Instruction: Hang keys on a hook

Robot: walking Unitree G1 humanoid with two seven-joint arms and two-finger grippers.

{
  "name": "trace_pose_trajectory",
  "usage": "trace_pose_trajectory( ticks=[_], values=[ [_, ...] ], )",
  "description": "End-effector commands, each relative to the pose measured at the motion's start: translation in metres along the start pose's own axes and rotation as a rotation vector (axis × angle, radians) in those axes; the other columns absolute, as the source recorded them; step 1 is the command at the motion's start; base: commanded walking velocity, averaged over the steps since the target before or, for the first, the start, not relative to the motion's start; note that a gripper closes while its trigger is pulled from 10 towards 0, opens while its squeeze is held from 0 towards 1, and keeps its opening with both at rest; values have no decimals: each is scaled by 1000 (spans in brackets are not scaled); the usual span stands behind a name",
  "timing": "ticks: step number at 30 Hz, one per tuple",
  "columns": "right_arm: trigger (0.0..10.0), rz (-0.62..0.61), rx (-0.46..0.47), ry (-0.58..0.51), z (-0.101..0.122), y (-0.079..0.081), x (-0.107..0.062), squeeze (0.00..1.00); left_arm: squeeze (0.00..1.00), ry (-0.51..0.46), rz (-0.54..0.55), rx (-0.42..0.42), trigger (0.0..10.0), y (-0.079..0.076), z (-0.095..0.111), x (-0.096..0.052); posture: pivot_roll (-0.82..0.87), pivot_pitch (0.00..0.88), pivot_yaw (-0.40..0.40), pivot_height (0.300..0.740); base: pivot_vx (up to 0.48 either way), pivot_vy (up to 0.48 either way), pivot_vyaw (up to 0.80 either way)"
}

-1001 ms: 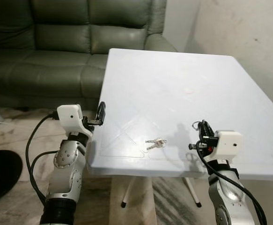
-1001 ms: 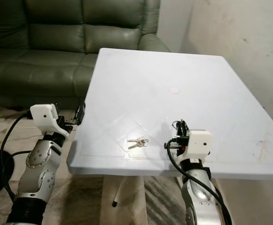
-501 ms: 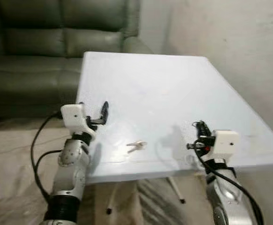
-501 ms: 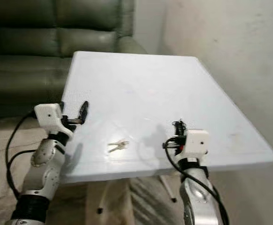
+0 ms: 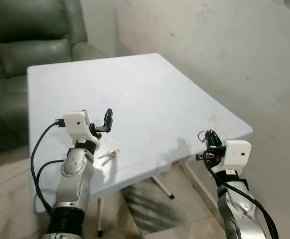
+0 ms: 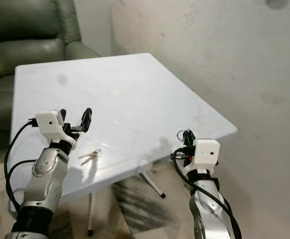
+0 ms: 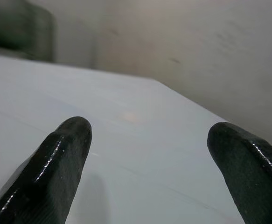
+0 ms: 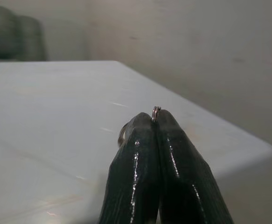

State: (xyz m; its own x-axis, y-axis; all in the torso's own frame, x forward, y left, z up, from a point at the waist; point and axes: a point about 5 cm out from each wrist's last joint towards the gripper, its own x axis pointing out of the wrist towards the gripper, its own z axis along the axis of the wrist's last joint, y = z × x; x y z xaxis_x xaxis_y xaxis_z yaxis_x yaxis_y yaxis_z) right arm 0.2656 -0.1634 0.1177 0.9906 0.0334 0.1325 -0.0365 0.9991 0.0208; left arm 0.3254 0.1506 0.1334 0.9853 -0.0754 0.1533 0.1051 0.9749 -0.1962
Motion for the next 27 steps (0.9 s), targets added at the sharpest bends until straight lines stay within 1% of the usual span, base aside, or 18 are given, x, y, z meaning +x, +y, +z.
trace_pose_trajectory(
  ticks=[1, 18, 23, 24, 25, 26, 27],
  values=[
    [10000, -14, -7, -11, 4, -4, 1, 0, 0, 3, -22, 8, 10000, -6, 0, 1, -31, 13, -67, 740, 0, 0, -763],
    [10000, -24, 4, -10, 5, -2, 2, 0, 0, -4, -30, 7, 10000, -8, 2, -2, -25, 38, -71, 740, 0, 0, -763],
    [10000, -26, 6, -9, 5, -2, 1, 0, 0, -7, -39, -8, 10000, -11, 1, -3, -26, 42, -70, 740, 0, -432, -763],
    [10000, -26, 5, -9, 5, -2, 1, 0, 0, -1, -34, 3, 10000, -11, 1, -3, -26, 42, -70, 740, 0, -416, -763],
    [10000, -26, 5, -9, 5, -2, 1, 0, 0, 1, -31, 1, 10000, -11, 1, -3, -26, 42, -70, 740, 0, 0, -763],
    [10000, -26, 5, -8, 5, -2, 1, 0, 0, 0, -28, -22, 10000, -12, 0, -3, -28, 43, -69, 740, 0, 0, -763],
    [10000, -26, 5, -8, 5, -2, 1, 0, 0, 2, -26, -28, 10000, -12, 0, -3, -28, 42, -69, 740, 0, 0, -763]
  ],
)
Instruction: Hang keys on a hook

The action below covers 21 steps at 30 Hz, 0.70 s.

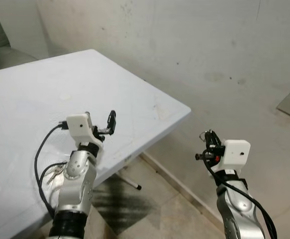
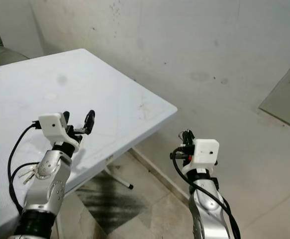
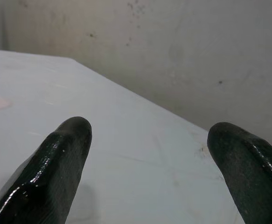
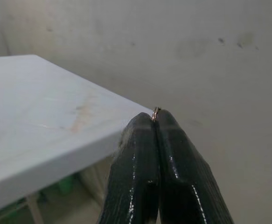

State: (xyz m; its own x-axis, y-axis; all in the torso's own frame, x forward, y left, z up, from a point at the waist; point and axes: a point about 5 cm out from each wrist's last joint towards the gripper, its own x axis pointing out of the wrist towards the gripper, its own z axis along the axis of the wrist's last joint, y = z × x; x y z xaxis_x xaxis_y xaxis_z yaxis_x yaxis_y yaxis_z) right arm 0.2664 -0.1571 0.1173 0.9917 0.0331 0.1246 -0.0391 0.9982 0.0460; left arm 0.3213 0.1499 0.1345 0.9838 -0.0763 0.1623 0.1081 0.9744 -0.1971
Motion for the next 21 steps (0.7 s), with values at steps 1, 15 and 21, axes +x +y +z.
trace_pose_trajectory(
  ticks=[1, 15, 21],
  values=[
    [10000, -25, -20, -16, 6, -8, 0, 0, 0, 12, -22, -28, 10000, -11, -2, 0, -27, 42, -70, 740, 0, 0, -763],
    [10000, -26, -17, -13, 5, -7, -1, 0, 0, 28, -12, -35, 10000, -11, -3, -1, -24, 45, -69, 740, 0, 0, -765],
    [10000, -24, -18, -13, 5, -6, -1, 0, 0, 43, -9, -46, 10000, -13, -4, -1, -25, 42, -71, 740, 0, 0, -763]
  ],
)
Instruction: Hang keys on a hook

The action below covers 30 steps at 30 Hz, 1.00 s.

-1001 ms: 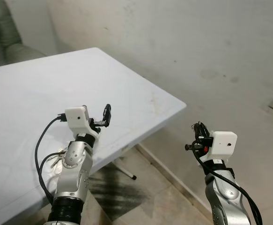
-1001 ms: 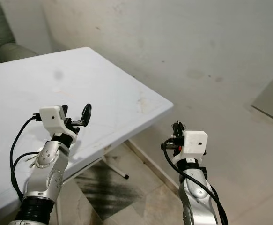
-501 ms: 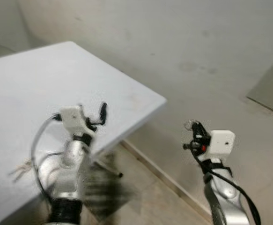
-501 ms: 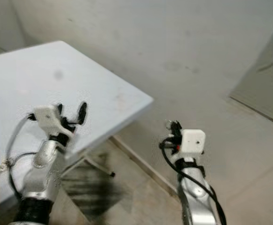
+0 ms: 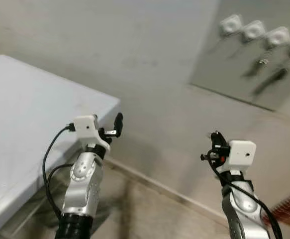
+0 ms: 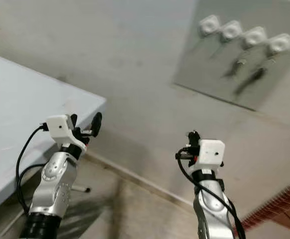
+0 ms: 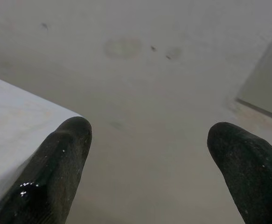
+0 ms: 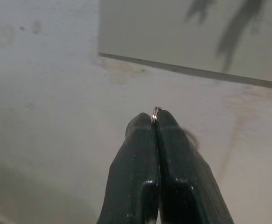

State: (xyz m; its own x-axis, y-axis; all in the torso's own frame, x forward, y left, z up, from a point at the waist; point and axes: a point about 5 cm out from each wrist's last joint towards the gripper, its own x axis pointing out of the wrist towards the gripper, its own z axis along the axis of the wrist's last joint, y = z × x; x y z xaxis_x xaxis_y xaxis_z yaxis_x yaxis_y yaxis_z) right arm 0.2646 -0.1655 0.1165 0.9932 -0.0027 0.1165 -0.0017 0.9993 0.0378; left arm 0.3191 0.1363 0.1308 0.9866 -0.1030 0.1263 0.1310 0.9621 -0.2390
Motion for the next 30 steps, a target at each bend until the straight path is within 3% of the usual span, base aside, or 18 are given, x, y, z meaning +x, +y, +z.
trace_pose_trajectory(
  ticks=[1, 14, 19, 25, 30],
  values=[
    [10000, 12, -5, -20, 5, 2, 1, 0, 0, 5, 9, -1, 10000, 0, 1, 1, -26, 43, -70, 740, 0, 0, -763],
    [10000, 14, -4, -17, 5, 3, 1, 0, 0, 13, -3, -6, 10000, -5, 0, -1, -25, 38, -71, 740, 0, 0, -765],
    [10000, 17, -5, -19, 5, 4, 1, 0, 0, 8, -39, 32, 10000, -9, 1, -1, -26, 35, -70, 740, 0, -96, -765],
    [10000, 19, -6, -19, 5, 4, 1, 0, 0, 13, -21, -20, 10000, -11, 0, -1, -28, 32, -70, 740, 0, -240, -763],
    [10000, 19, -8, -18, 5, 4, 1, 0, 0, 29, -4, -4, 10000, -10, -2, 0, -29, 33, -70, 740, 0, 0, -763]
  ],
)
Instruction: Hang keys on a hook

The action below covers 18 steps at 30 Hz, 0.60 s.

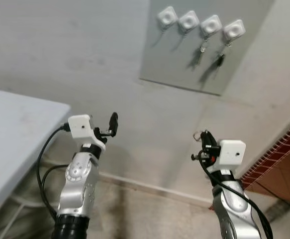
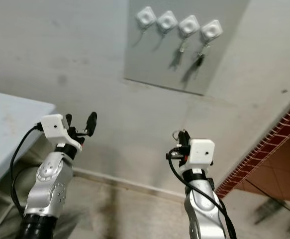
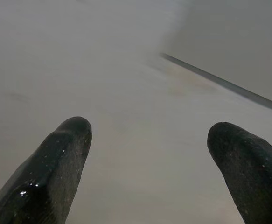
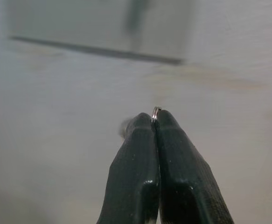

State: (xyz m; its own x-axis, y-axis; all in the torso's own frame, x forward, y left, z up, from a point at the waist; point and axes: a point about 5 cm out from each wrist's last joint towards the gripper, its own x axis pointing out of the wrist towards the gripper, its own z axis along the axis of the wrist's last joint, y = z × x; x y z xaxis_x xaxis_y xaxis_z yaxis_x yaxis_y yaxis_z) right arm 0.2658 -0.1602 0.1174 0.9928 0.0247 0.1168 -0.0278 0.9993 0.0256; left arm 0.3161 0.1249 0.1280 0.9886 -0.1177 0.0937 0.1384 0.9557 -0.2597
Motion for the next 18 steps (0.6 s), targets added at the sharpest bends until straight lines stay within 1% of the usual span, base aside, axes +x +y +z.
trace_pose_trajectory(
  ticks=[1, 2, 4, 5, 12, 13, 14, 18],
  values=[
    [10000, -11, 0, -22, 5, -1, 0, 0, 0, -6, 7, 30, 10000, 1, 4, 2, -28, 35, -70, 740, 0, 0, -763],
    [10000, -11, 0, -22, 5, -1, 0, 0, 0, -6, 7, 30, 10000, 1, 4, 2, -28, 35, -70, 740, 0, 0, -763],
    [10000, -8, 17, -38, 6, -1, 0, 0, 0, -2, 11, 25, 10000, 1, 3, 2, -28, 37, -70, 740, 0, 0, 0],
    [10000, -13, 1, -37, 7, -1, 1, 0, 0, 5, 22, 34, 10000, 1, 3, 2, -28, 39, -71, 740, 0, 0, 0],
    [10000, -27, 5, -30, 6, -2, 0, 0, 0, 26, 33, 26, 10000, 3, 0, 0, -28, 43, -70, 740, 0, 0, 0],
    [10000, -42, 4, -28, 5, -4, 0, 0, 0, 32, 24, 21, 10000, 2, 0, -1, -28, 45, -71, 740, 0, 0, 0],
    [10000, -68, 0, -27, 6, -9, 0, 0, 0, 40, 14, 33, 10000, 1, 0, -1, -28, 47, -67, 740, 0, 0, 0],
    [10000, -95, -8, -24, 6, -14, 0, 0, 0, 46, 10, 47, 10000, 2, 0, -1, -32, 48, -60, 740, 0, 0, 0]
  ],
)
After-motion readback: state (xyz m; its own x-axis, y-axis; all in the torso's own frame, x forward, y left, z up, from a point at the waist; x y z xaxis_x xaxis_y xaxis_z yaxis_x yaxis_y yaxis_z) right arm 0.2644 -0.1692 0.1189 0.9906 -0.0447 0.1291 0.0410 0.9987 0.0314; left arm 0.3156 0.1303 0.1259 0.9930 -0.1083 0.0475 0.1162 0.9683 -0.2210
